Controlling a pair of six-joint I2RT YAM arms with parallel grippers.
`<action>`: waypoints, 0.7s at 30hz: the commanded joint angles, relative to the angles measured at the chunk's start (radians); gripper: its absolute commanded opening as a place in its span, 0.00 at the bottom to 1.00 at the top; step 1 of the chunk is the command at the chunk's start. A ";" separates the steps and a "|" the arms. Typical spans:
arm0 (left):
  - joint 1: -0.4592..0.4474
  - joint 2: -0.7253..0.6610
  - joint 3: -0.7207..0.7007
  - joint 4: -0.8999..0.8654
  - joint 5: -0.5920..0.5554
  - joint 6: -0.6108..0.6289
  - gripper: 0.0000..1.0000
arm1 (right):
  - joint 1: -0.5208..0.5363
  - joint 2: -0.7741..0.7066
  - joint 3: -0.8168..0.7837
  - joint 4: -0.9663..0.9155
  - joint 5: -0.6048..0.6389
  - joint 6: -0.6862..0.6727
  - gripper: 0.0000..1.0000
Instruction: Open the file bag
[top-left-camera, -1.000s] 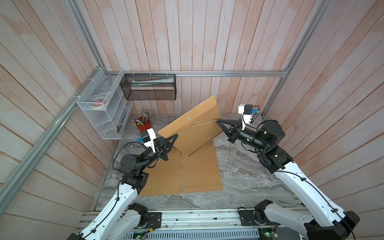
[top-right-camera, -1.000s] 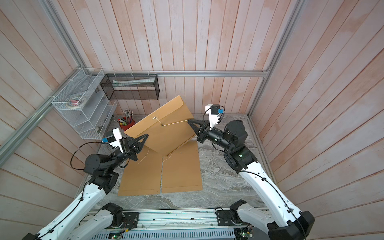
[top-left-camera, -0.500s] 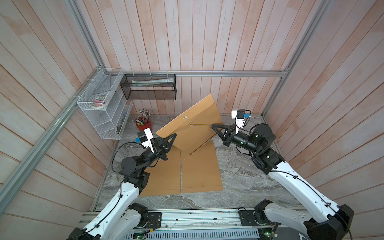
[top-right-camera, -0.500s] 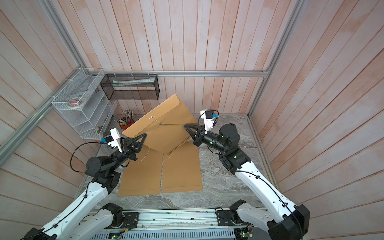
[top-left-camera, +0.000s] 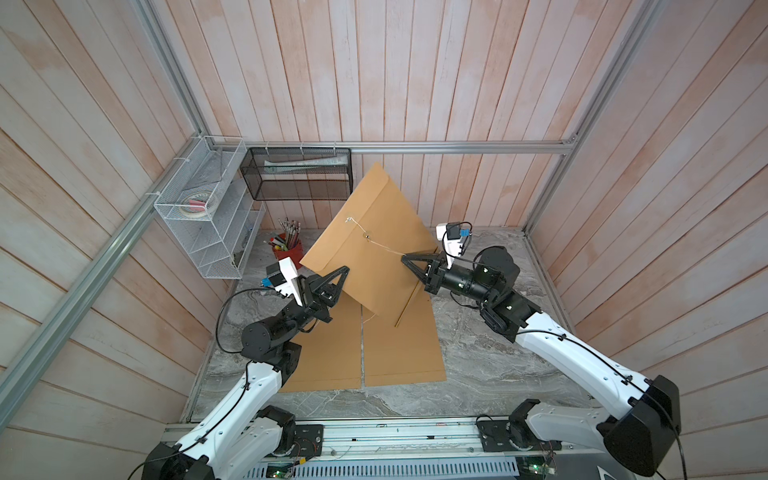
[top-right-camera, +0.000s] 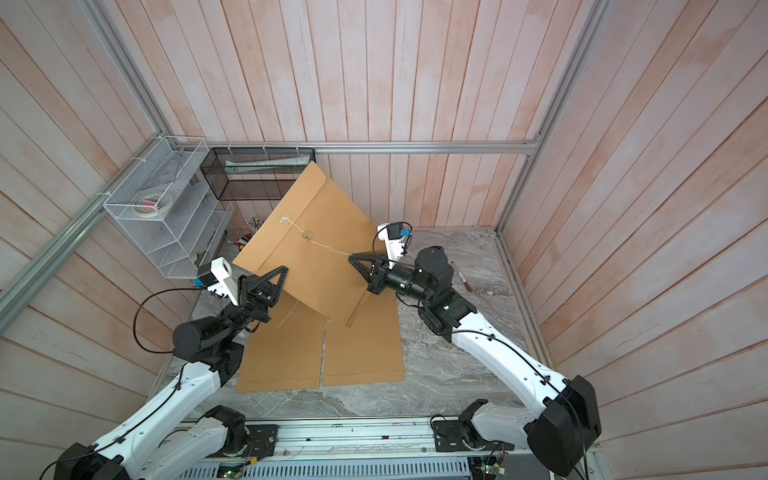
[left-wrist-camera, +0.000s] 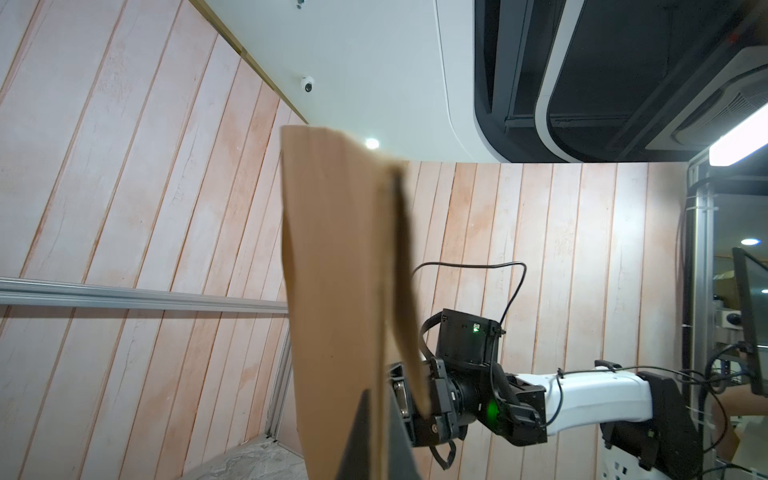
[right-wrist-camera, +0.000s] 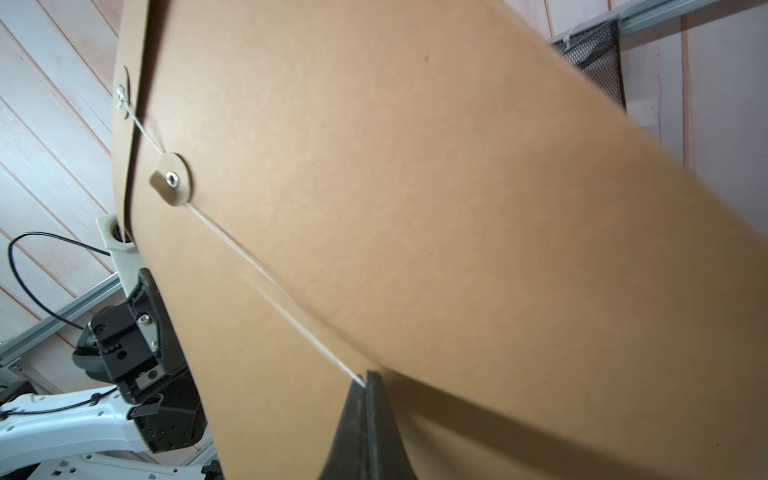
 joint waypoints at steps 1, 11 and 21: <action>0.015 -0.039 -0.005 0.076 -0.024 -0.020 0.00 | -0.004 -0.019 0.003 0.013 0.045 0.005 0.00; 0.026 -0.048 -0.012 0.053 0.016 -0.009 0.00 | -0.014 -0.044 0.039 -0.056 0.074 -0.030 0.00; 0.032 -0.095 0.180 -0.723 0.174 0.514 0.00 | -0.152 -0.180 0.167 -0.390 0.113 -0.218 0.32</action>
